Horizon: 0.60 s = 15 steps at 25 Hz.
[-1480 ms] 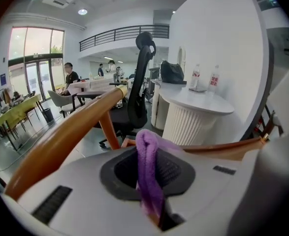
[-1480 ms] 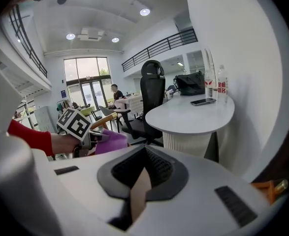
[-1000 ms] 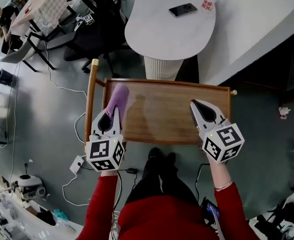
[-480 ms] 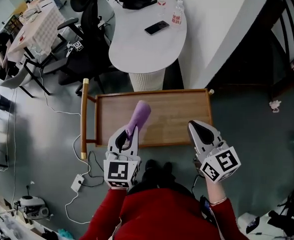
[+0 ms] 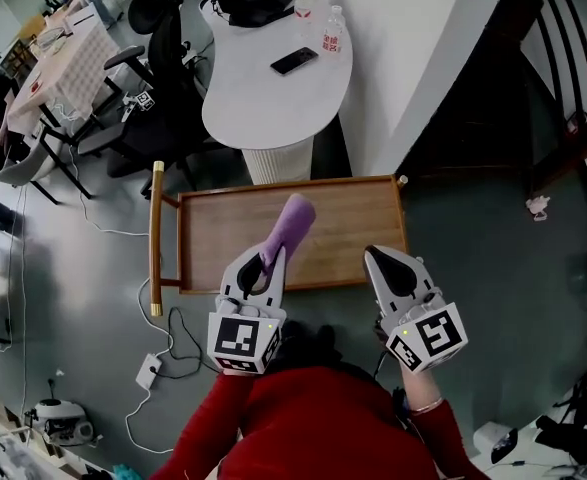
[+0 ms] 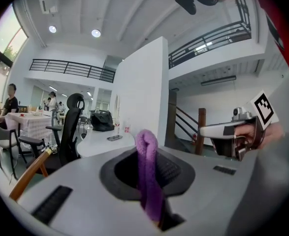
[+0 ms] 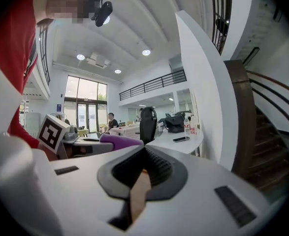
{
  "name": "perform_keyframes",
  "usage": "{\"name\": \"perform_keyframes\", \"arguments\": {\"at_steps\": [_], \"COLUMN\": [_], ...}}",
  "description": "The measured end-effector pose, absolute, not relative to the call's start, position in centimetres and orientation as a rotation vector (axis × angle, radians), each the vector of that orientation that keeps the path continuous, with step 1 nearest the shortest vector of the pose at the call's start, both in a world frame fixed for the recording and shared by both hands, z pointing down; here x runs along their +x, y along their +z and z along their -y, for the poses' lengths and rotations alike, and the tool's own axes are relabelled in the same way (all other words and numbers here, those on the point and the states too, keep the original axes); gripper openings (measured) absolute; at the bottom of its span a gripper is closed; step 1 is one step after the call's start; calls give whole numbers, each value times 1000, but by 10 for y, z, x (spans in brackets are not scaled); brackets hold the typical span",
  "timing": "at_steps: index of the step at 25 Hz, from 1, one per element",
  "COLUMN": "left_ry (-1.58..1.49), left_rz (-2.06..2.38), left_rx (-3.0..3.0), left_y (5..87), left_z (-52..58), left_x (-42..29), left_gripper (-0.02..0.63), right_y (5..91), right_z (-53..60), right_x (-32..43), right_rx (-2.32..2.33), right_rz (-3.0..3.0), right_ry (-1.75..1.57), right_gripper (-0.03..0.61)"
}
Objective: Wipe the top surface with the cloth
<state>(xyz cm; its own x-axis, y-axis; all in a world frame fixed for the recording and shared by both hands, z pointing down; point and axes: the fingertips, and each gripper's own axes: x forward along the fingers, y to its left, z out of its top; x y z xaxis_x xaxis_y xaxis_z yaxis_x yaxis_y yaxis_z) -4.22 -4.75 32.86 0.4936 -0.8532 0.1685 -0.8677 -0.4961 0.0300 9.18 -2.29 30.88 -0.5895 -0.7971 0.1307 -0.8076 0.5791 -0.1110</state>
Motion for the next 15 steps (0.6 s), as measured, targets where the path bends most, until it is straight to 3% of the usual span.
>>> {"name": "perform_keyframes", "arguments": {"at_steps": [15], "left_ry": [222], "left_rz": [1476], "left_rx": [2615], "left_y": [338], "left_z": [34], "left_x": [-27], "left_gripper": [51], "right_y": [307], "right_z": [14], "right_x": [97], "right_rx": [1416], "right_rz": [2733], "right_ry": [203], "right_gripper": [5]}}
